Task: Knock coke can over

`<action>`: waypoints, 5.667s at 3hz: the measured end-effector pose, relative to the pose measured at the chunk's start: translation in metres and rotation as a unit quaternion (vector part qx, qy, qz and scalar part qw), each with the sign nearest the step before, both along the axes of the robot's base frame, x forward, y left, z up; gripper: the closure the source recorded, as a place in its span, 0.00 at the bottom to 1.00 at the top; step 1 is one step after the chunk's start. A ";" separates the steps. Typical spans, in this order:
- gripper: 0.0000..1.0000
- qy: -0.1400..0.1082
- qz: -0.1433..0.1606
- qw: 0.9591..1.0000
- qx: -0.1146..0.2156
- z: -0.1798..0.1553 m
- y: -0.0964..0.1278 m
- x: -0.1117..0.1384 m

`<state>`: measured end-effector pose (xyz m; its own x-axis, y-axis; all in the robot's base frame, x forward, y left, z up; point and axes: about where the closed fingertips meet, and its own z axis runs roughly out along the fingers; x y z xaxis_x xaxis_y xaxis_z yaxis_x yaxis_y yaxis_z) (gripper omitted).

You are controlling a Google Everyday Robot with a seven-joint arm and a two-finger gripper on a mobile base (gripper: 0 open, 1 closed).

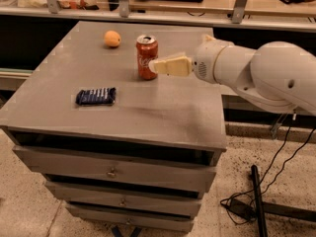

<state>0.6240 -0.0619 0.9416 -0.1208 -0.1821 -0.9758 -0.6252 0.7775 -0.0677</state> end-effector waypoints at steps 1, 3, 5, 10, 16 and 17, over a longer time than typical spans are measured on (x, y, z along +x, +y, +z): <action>0.00 -0.006 0.007 1.000 0.005 -0.014 0.012 0.017; 0.00 -0.012 0.033 0.999 0.028 -0.034 0.032 0.046; 0.00 -0.020 0.071 0.996 0.043 -0.040 0.064 0.070; 0.65 -0.020 0.095 0.993 0.071 -0.052 0.081 0.086; 1.00 -0.171 0.263 0.888 -0.337 0.061 0.060 0.073; 1.00 -0.143 0.312 0.857 -0.385 0.039 0.071 0.067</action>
Offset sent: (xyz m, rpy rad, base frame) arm 0.0563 0.0293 -0.0514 0.0894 -0.0169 0.0560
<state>0.6911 0.0094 0.9805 0.4582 -0.7277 -0.5104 -0.7749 -0.0458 -0.6305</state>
